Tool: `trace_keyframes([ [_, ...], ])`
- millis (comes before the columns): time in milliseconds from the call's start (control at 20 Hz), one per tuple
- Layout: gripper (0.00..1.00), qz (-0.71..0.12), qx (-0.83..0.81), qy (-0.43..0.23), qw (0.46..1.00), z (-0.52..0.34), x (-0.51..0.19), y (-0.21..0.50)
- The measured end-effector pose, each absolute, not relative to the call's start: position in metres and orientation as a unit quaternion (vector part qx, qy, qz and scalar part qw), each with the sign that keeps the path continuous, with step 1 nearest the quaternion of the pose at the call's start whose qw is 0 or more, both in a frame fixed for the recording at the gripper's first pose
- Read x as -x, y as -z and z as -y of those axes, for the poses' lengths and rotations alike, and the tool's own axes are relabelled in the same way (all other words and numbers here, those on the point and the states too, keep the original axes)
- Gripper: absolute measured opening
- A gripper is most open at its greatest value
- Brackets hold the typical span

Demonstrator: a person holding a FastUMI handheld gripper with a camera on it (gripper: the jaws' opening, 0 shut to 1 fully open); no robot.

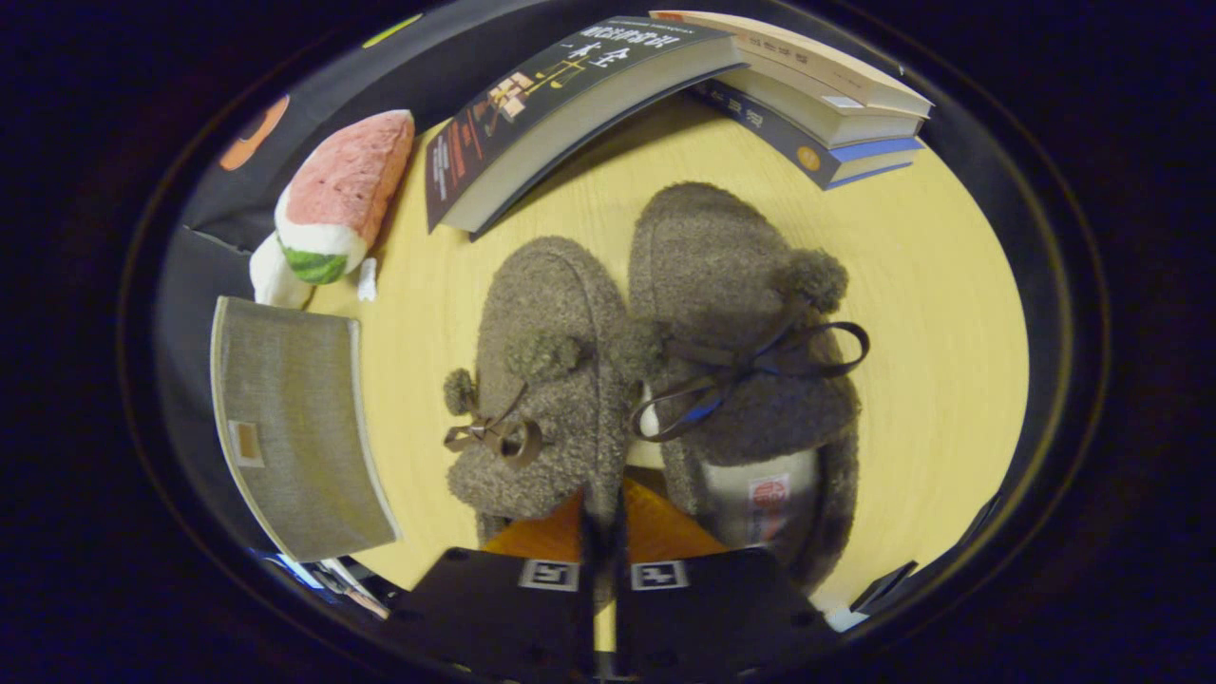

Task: Open the storage box then place both shoes into the box .Put the left shoe in first, then the right shoe, with the right side of both shoes facing outward in a uniform manner.

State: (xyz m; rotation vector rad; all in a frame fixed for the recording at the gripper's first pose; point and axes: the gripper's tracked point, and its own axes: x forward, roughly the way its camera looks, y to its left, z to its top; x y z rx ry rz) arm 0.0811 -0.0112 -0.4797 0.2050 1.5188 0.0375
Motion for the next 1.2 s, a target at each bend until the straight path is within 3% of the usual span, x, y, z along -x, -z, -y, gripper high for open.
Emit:
trace_keyframes([
  [50,0.04,-0.688,-0.094,-0.015,0.720,0.012,-0.080,0.480],
  [650,0.01,-0.637,-0.127,-0.062,0.758,-0.023,-0.071,0.386],
  [1000,0.00,-0.599,-0.148,-0.138,0.775,-0.135,-0.076,0.279],
  [1200,0.00,-0.593,-0.115,-0.186,0.775,-0.213,-0.071,0.255],
])
